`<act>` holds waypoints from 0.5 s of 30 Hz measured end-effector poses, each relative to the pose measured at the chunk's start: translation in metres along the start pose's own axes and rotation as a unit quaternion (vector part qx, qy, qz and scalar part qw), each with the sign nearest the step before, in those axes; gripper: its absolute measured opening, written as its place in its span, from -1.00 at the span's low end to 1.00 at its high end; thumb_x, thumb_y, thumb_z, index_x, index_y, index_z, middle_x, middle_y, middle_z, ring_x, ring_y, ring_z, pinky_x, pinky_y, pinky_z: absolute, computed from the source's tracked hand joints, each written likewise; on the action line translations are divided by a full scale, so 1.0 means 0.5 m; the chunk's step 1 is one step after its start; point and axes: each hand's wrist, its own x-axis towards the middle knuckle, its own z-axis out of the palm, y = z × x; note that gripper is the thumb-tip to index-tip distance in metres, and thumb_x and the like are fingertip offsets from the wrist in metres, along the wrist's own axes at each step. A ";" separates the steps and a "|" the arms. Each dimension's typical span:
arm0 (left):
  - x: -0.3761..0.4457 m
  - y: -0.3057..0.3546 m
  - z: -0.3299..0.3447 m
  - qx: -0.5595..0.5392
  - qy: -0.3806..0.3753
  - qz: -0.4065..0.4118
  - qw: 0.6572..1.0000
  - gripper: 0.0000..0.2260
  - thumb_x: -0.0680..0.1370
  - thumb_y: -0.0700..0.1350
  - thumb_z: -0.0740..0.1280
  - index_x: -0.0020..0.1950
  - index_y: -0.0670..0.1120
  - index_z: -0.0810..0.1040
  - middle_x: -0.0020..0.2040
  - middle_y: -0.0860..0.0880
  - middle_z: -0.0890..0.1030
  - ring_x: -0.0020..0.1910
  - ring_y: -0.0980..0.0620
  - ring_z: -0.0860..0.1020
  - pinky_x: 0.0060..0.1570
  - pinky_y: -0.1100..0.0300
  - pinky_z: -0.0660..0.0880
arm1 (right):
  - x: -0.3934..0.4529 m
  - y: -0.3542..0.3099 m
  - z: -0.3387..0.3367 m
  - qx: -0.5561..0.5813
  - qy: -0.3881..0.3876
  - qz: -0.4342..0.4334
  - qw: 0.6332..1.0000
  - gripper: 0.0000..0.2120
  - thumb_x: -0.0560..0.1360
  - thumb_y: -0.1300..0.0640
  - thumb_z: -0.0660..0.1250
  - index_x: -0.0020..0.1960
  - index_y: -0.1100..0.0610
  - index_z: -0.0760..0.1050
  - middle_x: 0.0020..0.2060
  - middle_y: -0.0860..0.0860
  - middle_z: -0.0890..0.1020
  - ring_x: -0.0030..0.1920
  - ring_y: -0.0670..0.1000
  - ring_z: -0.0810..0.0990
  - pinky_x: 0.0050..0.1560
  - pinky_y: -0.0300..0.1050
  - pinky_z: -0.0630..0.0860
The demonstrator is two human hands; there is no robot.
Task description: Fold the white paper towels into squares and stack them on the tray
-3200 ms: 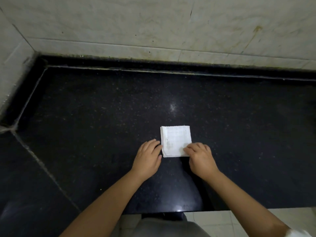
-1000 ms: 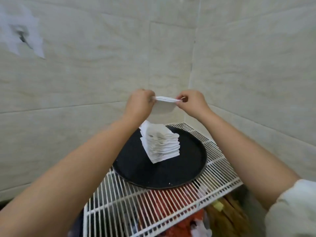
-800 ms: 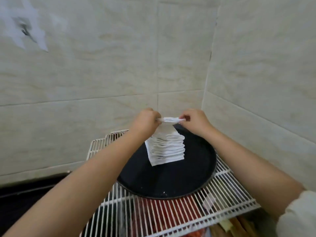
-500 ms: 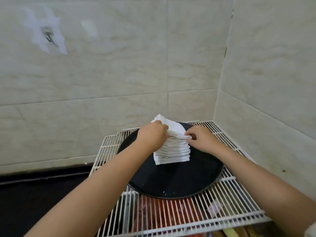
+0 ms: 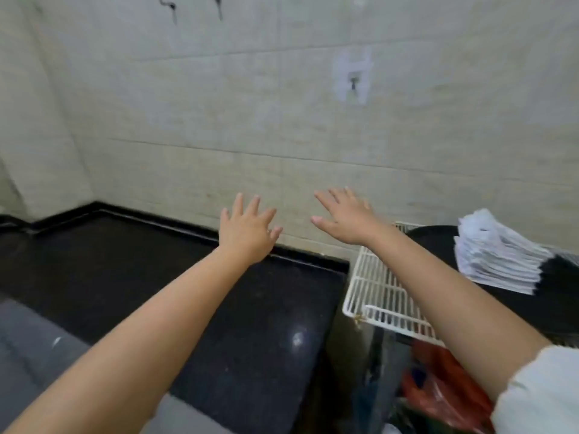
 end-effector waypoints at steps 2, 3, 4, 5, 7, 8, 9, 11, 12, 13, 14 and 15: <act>-0.083 -0.171 -0.011 0.020 -0.006 -0.086 0.996 -0.53 0.62 0.17 -0.05 0.51 0.10 0.06 0.57 -0.02 -0.07 0.53 -0.13 -0.17 0.47 -0.11 -0.03 | 0.028 -0.174 0.038 0.017 -0.030 -0.063 0.997 -0.41 0.57 -0.19 0.00 0.51 -0.07 -0.12 0.53 0.04 -0.13 0.52 0.15 -0.20 0.46 0.28 -0.13; -0.109 -0.223 -0.012 0.022 -0.017 -0.114 0.993 -0.53 0.62 0.17 -0.06 0.52 0.11 0.03 0.57 -0.02 -0.09 0.53 -0.13 -0.19 0.47 -0.13 -0.05 | 0.035 -0.227 0.050 0.021 -0.038 -0.080 0.996 -0.40 0.57 -0.20 -0.01 0.51 -0.08 -0.15 0.53 0.04 -0.17 0.52 0.15 -0.24 0.45 0.29 -0.16; -0.151 -0.291 -0.017 0.031 -0.027 -0.154 0.987 -0.52 0.62 0.18 -0.06 0.52 0.11 0.00 0.57 -0.01 -0.10 0.53 -0.13 -0.20 0.47 -0.14 -0.06 | 0.042 -0.301 0.066 0.023 -0.053 -0.108 0.992 -0.39 0.56 -0.22 -0.01 0.51 -0.08 -0.17 0.53 0.05 -0.19 0.51 0.15 -0.26 0.44 0.30 -0.18; -0.198 -0.361 -0.022 0.040 -0.033 -0.197 0.979 -0.51 0.61 0.19 -0.07 0.52 0.12 -0.02 0.56 -0.01 -0.11 0.53 -0.12 -0.21 0.47 -0.14 -0.07 | 0.049 -0.381 0.086 0.025 -0.070 -0.143 0.987 -0.38 0.56 -0.23 -0.01 0.51 -0.09 -0.18 0.53 0.05 -0.20 0.51 0.15 -0.27 0.44 0.30 -0.19; -0.285 -0.483 -0.034 0.051 -0.050 -0.275 0.959 -0.51 0.61 0.19 -0.07 0.52 0.13 -0.06 0.56 0.00 -0.13 0.53 -0.11 -0.22 0.47 -0.14 -0.08 | 0.054 -0.534 0.120 0.019 -0.093 -0.212 0.973 -0.38 0.55 -0.24 -0.02 0.51 -0.09 -0.18 0.52 0.04 -0.22 0.51 0.14 -0.29 0.44 0.28 -0.21; -0.328 -0.543 -0.037 0.053 -0.055 -0.309 0.948 -0.50 0.61 0.19 -0.07 0.53 0.13 -0.06 0.56 0.00 -0.13 0.53 -0.11 -0.22 0.47 -0.14 -0.08 | 0.054 -0.611 0.136 0.019 -0.103 -0.246 0.964 -0.38 0.56 -0.24 -0.02 0.51 -0.09 -0.19 0.52 0.04 -0.22 0.51 0.14 -0.30 0.45 0.27 -0.21; -0.369 -0.599 -0.036 0.055 -0.059 -0.340 0.937 -0.50 0.61 0.19 -0.07 0.53 0.13 -0.07 0.56 0.00 -0.13 0.53 -0.11 -0.21 0.47 -0.14 -0.08 | 0.053 -0.686 0.152 0.020 -0.113 -0.277 0.954 -0.38 0.56 -0.23 -0.02 0.50 -0.09 -0.19 0.52 0.04 -0.22 0.51 0.13 -0.30 0.45 0.26 -0.22; -0.443 -0.701 -0.037 0.066 -0.067 -0.392 0.915 -0.50 0.61 0.19 -0.07 0.53 0.12 -0.07 0.56 -0.01 -0.13 0.53 -0.11 -0.21 0.47 -0.13 -0.07 | 0.054 -0.831 0.188 0.020 -0.132 -0.336 0.932 -0.38 0.56 -0.24 -0.02 0.50 -0.10 -0.19 0.52 0.04 -0.21 0.51 0.12 -0.30 0.46 0.25 -0.22; -0.476 -0.752 -0.035 0.071 -0.070 -0.414 0.905 -0.50 0.61 0.18 -0.06 0.53 0.12 -0.06 0.56 -0.01 -0.12 0.53 -0.11 -0.20 0.47 -0.12 -0.07 | 0.056 -0.902 0.207 0.020 -0.140 -0.362 0.921 -0.38 0.56 -0.24 -0.02 0.50 -0.10 -0.19 0.52 0.04 -0.21 0.51 0.12 -0.30 0.46 0.25 -0.22; -0.505 -0.804 -0.032 0.076 -0.070 -0.436 0.894 -0.51 0.62 0.18 -0.06 0.53 0.11 -0.06 0.57 -0.02 -0.11 0.54 -0.11 -0.19 0.47 -0.11 -0.06 | 0.058 -0.972 0.226 0.021 -0.148 -0.387 0.910 -0.37 0.55 -0.24 -0.01 0.50 -0.10 -0.19 0.52 0.04 -0.21 0.51 0.12 -0.30 0.46 0.24 -0.23; -0.533 -0.856 -0.028 0.082 -0.070 -0.454 0.884 -0.51 0.62 0.17 -0.06 0.53 0.11 -0.05 0.57 -0.03 -0.10 0.54 -0.12 -0.18 0.47 -0.10 -0.05 | 0.061 -1.040 0.243 0.024 -0.154 -0.409 0.899 -0.37 0.55 -0.24 -0.01 0.50 -0.10 -0.19 0.52 0.04 -0.22 0.51 0.12 -0.30 0.46 0.24 -0.23; -0.557 -0.907 -0.025 0.089 -0.072 -0.470 0.875 -0.51 0.62 0.17 -0.05 0.53 0.10 -0.03 0.57 -0.03 -0.09 0.54 -0.12 -0.18 0.48 -0.09 -0.04 | 0.066 -1.107 0.261 0.026 -0.160 -0.430 0.888 -0.37 0.55 -0.24 -0.01 0.50 -0.10 -0.19 0.52 0.04 -0.22 0.51 0.12 -0.31 0.46 0.24 -0.23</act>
